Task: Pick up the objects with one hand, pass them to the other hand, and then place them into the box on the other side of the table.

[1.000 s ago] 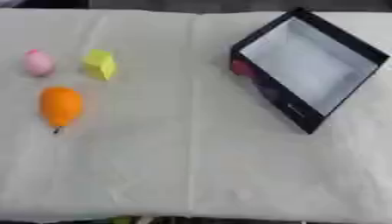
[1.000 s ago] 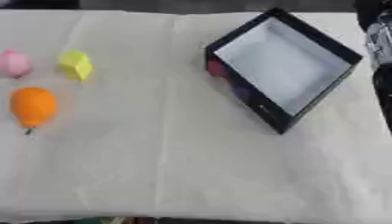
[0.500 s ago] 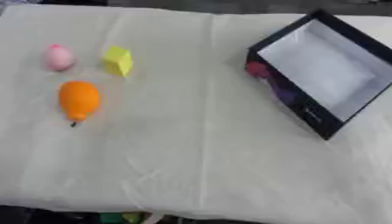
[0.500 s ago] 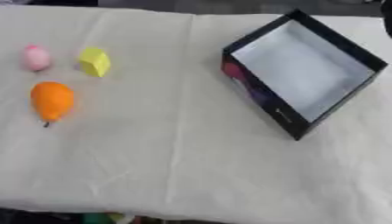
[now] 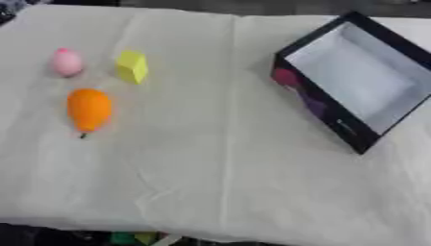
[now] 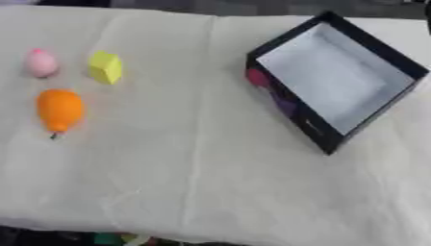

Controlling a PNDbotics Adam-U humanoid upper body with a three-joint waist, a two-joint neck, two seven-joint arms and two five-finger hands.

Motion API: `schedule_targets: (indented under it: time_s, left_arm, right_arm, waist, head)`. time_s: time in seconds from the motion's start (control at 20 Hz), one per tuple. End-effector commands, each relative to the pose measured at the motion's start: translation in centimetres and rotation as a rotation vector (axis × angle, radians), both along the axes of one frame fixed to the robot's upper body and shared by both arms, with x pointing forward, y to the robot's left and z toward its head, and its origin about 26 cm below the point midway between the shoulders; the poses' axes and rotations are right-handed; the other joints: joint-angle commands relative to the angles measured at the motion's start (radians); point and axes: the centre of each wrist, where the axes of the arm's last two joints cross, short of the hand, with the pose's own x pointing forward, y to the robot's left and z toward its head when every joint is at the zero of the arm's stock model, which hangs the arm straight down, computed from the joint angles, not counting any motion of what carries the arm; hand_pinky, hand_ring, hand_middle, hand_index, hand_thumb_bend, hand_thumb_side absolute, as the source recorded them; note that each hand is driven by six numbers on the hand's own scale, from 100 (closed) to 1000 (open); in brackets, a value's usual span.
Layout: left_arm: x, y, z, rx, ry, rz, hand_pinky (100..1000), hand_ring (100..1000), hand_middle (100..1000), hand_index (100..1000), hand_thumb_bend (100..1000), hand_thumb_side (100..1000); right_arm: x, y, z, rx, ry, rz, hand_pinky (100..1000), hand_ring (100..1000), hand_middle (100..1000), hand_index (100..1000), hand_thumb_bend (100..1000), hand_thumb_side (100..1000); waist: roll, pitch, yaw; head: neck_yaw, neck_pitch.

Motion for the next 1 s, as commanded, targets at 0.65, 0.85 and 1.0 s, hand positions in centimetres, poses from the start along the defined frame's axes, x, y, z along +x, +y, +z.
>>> schedule_targets:
  time_s: [0.65,0.85,1.0]
  left_arm:
    - [-2.1,1.8,3.4,0.498,0.467,-0.220,885,872,837,885,754,503]
    - [-2.2,2.3,2.9,0.513,0.525,-0.224,881,871,835,881,670,496]
    - [-2.2,2.5,2.4,0.507,0.552,-0.239,877,868,834,879,633,464]
  right_arm:
    - [-0.5,-0.5,2.0,-0.055,-0.041,-0.008,860,776,839,862,100,529]
    - [-0.5,-0.4,2.0,-0.059,-0.040,-0.008,860,775,838,862,100,529]
    - [-0.5,-0.4,2.0,-0.061,-0.039,-0.008,860,774,837,862,100,529]
  waist:
    - [0.001,-0.010,-0.007]
    - [0.001,-0.009,-0.007]
    - [0.000,-0.009,-0.008]
  head:
    - [-0.015,0.005]
    - [-0.013,0.005]
    - [-0.008,0.005]
